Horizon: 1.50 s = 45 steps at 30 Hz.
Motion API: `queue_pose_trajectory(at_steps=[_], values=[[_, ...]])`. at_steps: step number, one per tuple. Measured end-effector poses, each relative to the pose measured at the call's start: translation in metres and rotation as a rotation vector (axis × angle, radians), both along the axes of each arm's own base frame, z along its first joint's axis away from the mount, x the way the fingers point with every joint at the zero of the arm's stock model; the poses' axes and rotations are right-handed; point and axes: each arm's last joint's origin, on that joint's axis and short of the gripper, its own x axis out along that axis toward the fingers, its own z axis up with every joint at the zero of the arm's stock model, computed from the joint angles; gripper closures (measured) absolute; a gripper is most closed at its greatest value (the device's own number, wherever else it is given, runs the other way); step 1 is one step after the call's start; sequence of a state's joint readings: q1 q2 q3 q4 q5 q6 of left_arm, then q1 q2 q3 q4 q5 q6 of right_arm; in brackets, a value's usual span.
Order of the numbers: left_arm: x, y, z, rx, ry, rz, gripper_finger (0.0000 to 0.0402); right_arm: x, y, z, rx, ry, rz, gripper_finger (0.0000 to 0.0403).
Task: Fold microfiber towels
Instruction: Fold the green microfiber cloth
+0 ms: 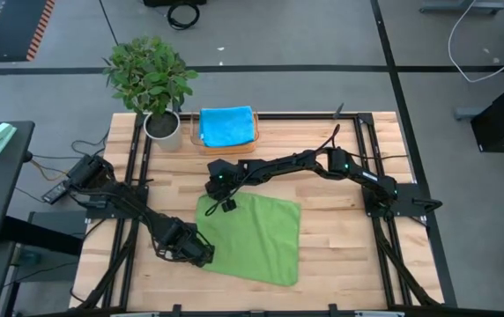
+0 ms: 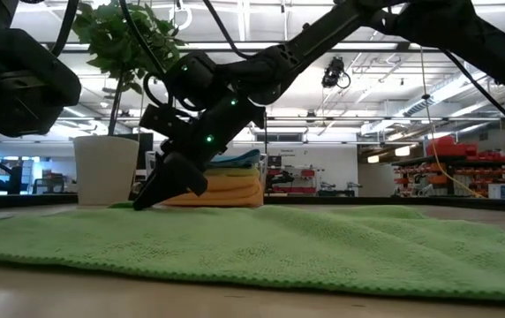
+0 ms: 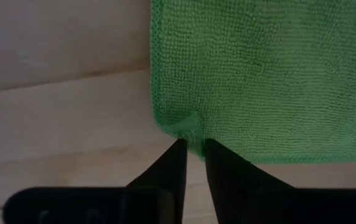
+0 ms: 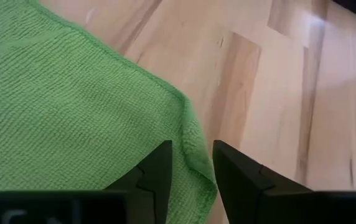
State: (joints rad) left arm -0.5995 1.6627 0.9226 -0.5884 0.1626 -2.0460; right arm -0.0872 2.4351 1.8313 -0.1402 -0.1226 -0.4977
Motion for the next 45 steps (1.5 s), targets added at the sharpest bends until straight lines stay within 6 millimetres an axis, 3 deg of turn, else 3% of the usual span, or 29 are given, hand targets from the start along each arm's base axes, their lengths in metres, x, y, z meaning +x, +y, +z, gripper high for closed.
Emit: queue_pose_trajectory(at_steps=[10, 18, 21, 24, 29, 35, 38, 41, 45], values=[[-0.001, 0.0, 0.0, 0.006, 0.002, -0.016, 0.0392, 0.0, 0.0, 0.0, 0.006, -0.002, -0.003, 0.0312], [-0.001, 0.001, 0.0, 0.009, 0.001, -0.031, 0.0388, -0.001, -0.014, 0.0, 0.046, 0.001, -0.062, 0.0391], [-0.001, 0.001, 0.0, 0.013, -0.007, -0.059, 0.0392, -0.003, -0.023, 0.002, 0.077, 0.007, -0.107, 0.0397], [-0.002, 0.0, 0.0, 0.029, -0.011, -0.076, 0.0396, -0.007, -0.034, 0.016, 0.103, 0.004, -0.145, 0.0399], [-0.018, 0.0, 0.008, 0.151, 0.068, -0.101, 0.0397, -0.022, -0.051, 0.055, 0.188, 0.017, -0.141, 0.04], [-0.035, 0.013, 0.068, 0.478, 0.172, -0.176, 0.0398, -0.05, -0.068, 0.094, 0.269, 0.098, -0.128, 0.04], [-0.036, 0.019, 0.09, 0.549, 0.08, -0.136, 0.0397, -0.058, -0.074, 0.1, 0.278, 0.124, -0.145, 0.04], [-0.032, 0.019, 0.087, 0.526, -0.078, -0.016, 0.039, -0.059, -0.079, 0.098, 0.293, 0.139, -0.169, 0.0401], [-0.02, 0.024, 0.06, 0.453, -0.154, 0.041, 0.0355, -0.057, -0.077, 0.089, 0.298, 0.15, -0.173, 0.0401]])
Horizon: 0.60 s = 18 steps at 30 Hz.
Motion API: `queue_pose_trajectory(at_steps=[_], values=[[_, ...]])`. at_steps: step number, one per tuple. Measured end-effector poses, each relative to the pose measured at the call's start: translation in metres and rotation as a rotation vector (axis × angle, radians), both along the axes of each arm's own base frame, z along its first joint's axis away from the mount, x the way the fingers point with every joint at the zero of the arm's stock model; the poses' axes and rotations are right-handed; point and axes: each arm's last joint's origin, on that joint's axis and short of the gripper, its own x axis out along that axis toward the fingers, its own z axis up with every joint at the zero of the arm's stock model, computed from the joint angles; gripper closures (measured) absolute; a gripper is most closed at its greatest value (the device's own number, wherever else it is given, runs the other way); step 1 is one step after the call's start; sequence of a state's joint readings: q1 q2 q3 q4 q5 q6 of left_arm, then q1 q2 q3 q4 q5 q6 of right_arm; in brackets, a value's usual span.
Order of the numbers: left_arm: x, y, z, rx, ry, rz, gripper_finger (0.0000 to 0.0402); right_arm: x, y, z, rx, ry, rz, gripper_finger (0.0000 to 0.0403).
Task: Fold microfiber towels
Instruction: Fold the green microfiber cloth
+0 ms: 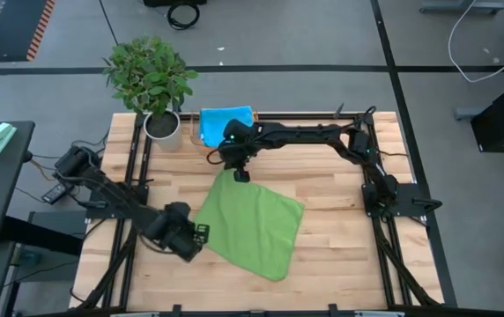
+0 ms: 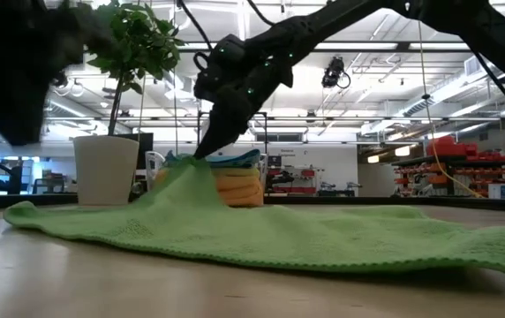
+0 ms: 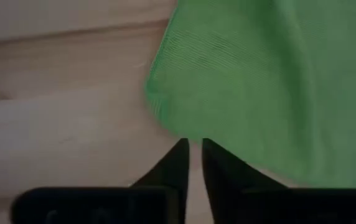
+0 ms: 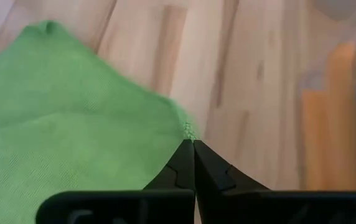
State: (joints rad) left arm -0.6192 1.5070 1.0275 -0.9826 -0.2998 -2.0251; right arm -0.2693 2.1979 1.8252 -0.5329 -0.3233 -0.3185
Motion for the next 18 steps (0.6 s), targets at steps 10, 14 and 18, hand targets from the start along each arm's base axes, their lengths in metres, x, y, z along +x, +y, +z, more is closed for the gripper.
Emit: queue_pose_trajectory(at_steps=[10, 14, 18], values=[[0.009, 0.04, -0.042, -0.081, 0.093, 0.127, 0.0212, 0.001, 0.009, -0.007, -0.009, 0.015, 0.034, 0.0401], [0.014, 0.042, -0.05, -0.079, 0.117, 0.103, 0.0176, 0.001, 0.007, -0.007, -0.028, 0.007, 0.052, 0.0401], [0.019, 0.042, -0.063, -0.1, 0.177, 0.114, 0.0165, -0.001, 0.003, -0.008, -0.029, 0.014, 0.048, 0.0402]])
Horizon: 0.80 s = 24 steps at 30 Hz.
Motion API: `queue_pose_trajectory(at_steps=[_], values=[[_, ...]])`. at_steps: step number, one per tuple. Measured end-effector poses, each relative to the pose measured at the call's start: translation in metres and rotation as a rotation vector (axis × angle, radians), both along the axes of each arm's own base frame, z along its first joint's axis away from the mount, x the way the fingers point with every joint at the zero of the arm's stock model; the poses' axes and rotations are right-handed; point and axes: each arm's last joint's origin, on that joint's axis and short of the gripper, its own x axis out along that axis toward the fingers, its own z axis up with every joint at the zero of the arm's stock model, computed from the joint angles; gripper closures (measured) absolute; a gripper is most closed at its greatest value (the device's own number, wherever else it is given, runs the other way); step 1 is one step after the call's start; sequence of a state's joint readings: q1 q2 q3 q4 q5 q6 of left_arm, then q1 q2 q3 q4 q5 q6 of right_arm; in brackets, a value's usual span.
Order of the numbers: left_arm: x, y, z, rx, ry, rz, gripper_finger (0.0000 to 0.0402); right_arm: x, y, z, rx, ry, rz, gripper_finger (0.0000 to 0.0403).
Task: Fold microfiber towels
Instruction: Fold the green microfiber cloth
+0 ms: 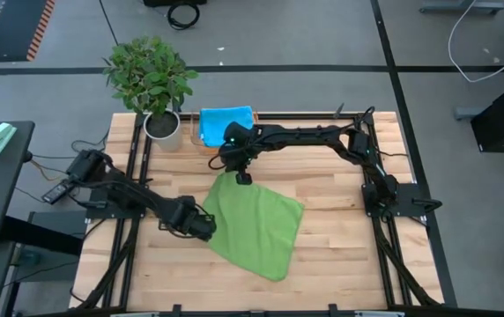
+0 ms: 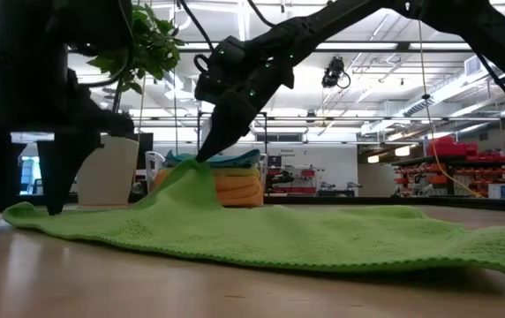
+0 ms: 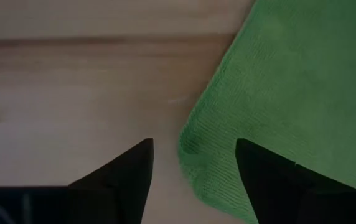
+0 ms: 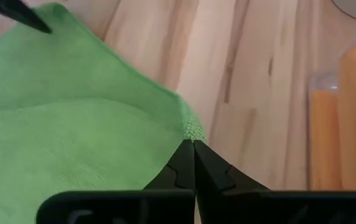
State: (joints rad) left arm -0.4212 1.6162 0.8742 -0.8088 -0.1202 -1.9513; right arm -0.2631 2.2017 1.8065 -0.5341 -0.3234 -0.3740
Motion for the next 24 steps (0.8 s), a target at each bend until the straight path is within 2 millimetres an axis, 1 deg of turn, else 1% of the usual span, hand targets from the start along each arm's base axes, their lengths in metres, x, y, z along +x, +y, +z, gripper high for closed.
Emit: queue_pose_trajectory(at_steps=[3, 5, 16, 24], values=[[0.005, -0.003, -0.008, -0.028, -0.003, -0.009, 0.0168, -0.001, -0.004, 0.0, -0.002, 0.004, -0.004, 0.0402], [0.006, -0.004, -0.01, -0.025, -0.001, -0.009, 0.0174, -0.003, -0.007, -0.001, -0.008, 0.008, -0.002, 0.0402], [0.003, -0.003, -0.007, -0.044, 0.024, -0.002, 0.0236, -0.006, -0.017, -0.001, -0.022, 0.015, -0.003, 0.0402], [0.0, -0.003, -0.007, -0.044, 0.054, -0.027, 0.0278, -0.007, -0.017, -0.001, -0.021, 0.018, -0.003, 0.0402]])
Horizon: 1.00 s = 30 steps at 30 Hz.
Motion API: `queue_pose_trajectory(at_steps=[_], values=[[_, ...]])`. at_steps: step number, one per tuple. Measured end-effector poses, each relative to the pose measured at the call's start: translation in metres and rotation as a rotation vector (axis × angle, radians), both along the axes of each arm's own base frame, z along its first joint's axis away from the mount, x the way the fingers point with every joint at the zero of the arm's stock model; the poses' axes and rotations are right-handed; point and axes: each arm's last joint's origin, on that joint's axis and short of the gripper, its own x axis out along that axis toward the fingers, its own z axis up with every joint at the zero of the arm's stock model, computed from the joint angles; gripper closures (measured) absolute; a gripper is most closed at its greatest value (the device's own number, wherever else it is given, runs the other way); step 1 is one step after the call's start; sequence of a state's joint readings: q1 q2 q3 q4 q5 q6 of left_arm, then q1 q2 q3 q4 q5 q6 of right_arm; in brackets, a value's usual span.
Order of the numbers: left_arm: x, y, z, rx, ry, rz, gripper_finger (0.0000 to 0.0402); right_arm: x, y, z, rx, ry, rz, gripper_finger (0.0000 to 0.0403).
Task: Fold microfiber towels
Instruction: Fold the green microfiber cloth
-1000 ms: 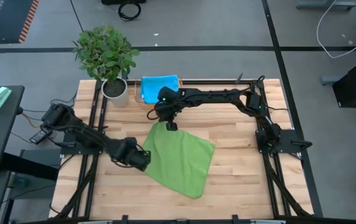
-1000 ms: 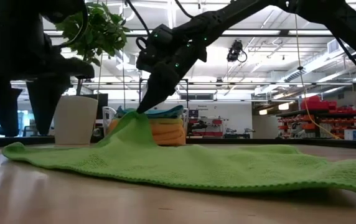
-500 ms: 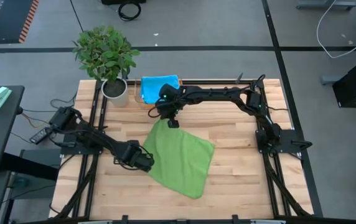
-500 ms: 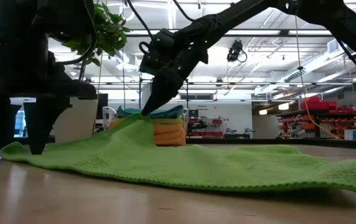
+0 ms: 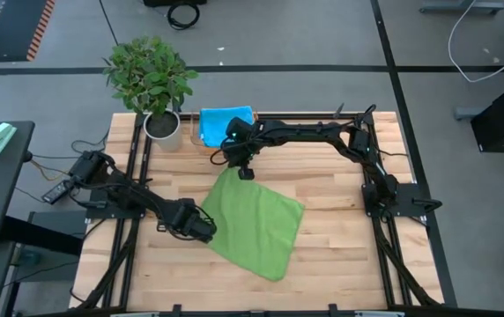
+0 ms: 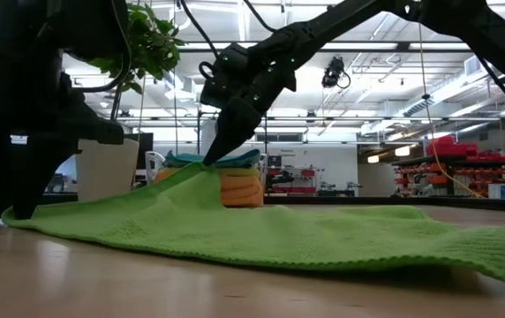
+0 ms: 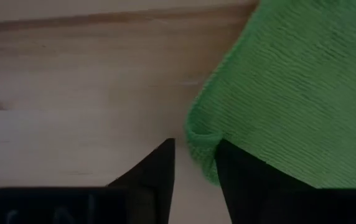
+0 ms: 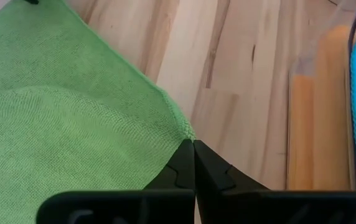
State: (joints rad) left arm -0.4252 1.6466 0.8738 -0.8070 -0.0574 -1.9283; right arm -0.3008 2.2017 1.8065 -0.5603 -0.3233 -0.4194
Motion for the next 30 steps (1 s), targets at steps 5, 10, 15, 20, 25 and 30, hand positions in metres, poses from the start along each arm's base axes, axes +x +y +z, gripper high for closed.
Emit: queue_pose_trajectory(at_steps=[5, 10, 15, 20, 25, 30], values=[[-0.001, 0.001, 0.0, 0.007, 0.012, -0.003, 0.0308, 0.0, 0.0, 0.0, 0.015, 0.004, -0.019, 0.0402], [-0.001, 0.002, -0.001, 0.044, 0.003, -0.03, 0.0347, 0.0, 0.001, 0.0, 0.023, 0.006, -0.027, 0.0402], [0.0, 0.002, -0.003, 0.08, -0.002, -0.061, 0.0392, 0.0, 0.001, 0.0, 0.03, 0.007, -0.037, 0.0402], [-0.011, 0.002, 0.005, 0.131, 0.092, -0.131, 0.0395, -0.002, -0.003, -0.001, 0.044, 0.022, -0.057, 0.0402], [-0.031, -0.006, 0.043, 0.313, 0.138, -0.177, 0.0396, -0.006, -0.007, -0.002, 0.047, 0.058, -0.058, 0.0402], [-0.039, -0.015, 0.067, 0.415, 0.027, -0.314, 0.0396, -0.012, -0.006, -0.001, 0.034, 0.098, -0.015, 0.0402]])
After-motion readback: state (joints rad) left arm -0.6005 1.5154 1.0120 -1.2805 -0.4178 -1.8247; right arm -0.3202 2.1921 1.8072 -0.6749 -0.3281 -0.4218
